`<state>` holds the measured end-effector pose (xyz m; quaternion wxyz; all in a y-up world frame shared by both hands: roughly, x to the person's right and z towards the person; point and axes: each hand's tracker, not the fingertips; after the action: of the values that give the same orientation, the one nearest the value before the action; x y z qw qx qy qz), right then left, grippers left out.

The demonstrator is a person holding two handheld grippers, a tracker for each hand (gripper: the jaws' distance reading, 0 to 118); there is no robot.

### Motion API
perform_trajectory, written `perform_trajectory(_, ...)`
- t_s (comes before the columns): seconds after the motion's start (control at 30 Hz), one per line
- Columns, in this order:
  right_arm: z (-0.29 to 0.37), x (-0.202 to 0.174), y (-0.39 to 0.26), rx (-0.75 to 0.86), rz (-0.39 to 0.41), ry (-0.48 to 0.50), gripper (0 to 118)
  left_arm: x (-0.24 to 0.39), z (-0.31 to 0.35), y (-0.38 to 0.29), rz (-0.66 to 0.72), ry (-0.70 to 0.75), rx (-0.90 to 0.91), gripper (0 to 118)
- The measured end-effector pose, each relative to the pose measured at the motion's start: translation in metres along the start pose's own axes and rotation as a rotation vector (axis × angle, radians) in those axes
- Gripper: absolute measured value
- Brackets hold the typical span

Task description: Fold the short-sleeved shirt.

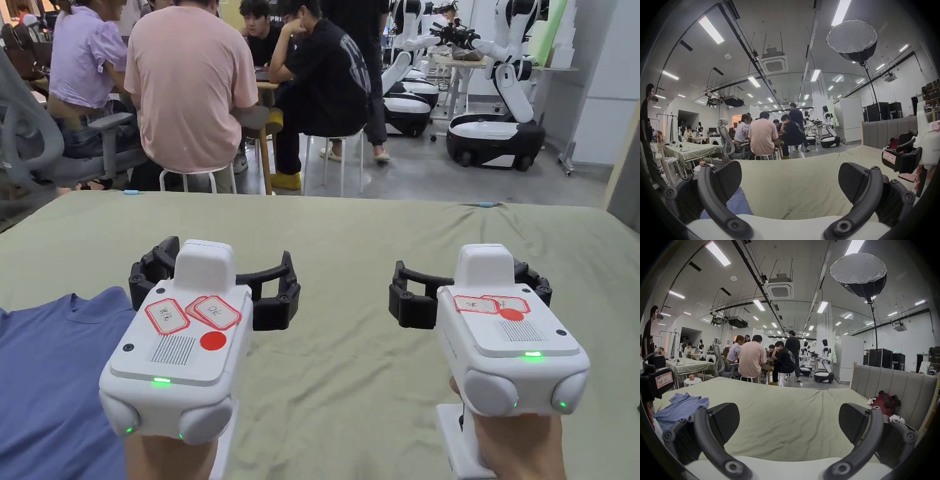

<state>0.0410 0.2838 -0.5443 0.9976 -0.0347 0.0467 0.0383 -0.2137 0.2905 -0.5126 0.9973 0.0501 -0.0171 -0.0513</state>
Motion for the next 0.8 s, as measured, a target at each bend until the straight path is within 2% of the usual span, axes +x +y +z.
perform_trajectory(0.33, 0.002, -0.004, 0.002, 0.016, 0.03, -0.021, 118, 0.002, 0.002, -0.003, -0.006, -0.026, 0.003, 118)
perform_trajectory(0.4, 0.003, -0.005, 0.001, 0.012, 0.056, -0.04, 118, 0.001, 0.002, -0.003, 0.004, -0.034, -0.003, 117)
perform_trajectory(0.43, 0.005, -0.005, 0.001, 0.017, 0.06, -0.042, 110, 0.0, 0.004, -0.003, 0.032, -0.085, -0.013, 103)
perform_trajectory(0.47, 0.007, -0.003, 0.001, 0.016, 0.049, -0.026, 88, -0.003, 0.004, -0.003, 0.063, -0.137, -0.019, 76)
perform_trajectory(0.5, 0.006, -0.001, 0.002, -0.033, 0.006, -0.008, 53, -0.003, 0.002, -0.004, 0.069, -0.121, -0.031, 27)
perform_trajectory(0.53, 0.005, 0.003, 0.003, -0.044, -0.021, -0.006, 0, -0.001, -0.001, -0.005, 0.052, -0.096, -0.04, 0)
perform_trajectory(0.57, 0.007, 0.003, 0.002, -0.028, -0.007, -0.04, 0, 0.004, -0.002, -0.006, 0.033, -0.048, -0.029, 0)
perform_trajectory(0.6, 0.01, 0.0, 0.002, 0.004, 0.004, -0.059, 0, 0.005, -0.002, -0.006, 0.043, -0.084, -0.032, 0)
perform_trajectory(0.73, 0.009, -0.005, 0.006, -0.005, 0.045, -0.046, 0, 0.007, -0.001, -0.004, 0.036, -0.064, -0.028, 0)
perform_trajectory(0.8, 0.005, -0.009, 0.004, -0.017, 0.027, -0.016, 0, -0.002, 0.0, -0.003, 0.077, -0.055, -0.034, 0)
